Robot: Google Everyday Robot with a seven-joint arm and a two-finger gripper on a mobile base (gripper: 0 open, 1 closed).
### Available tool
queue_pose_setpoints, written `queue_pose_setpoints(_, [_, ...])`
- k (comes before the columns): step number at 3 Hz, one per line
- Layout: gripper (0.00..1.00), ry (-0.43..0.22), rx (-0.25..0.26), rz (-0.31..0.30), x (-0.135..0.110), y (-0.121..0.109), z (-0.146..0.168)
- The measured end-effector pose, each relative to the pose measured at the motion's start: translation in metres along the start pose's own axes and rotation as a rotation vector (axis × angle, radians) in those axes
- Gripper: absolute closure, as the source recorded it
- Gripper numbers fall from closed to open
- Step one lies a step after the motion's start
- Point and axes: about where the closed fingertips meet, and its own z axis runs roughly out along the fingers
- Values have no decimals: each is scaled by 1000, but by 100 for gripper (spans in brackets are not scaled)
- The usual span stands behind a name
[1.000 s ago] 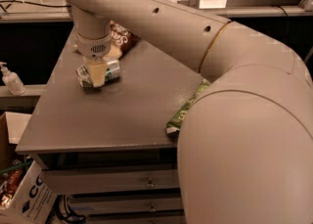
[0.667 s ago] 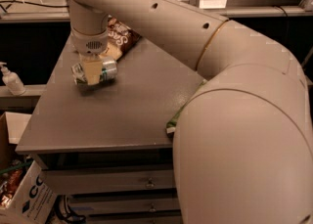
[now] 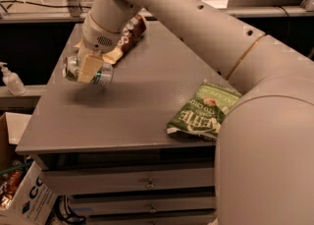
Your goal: Place 7up can upright
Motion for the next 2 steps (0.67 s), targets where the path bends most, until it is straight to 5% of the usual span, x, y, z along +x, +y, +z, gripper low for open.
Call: queue_pose_setpoints(2, [100, -536, 48, 121, -35, 17, -29])
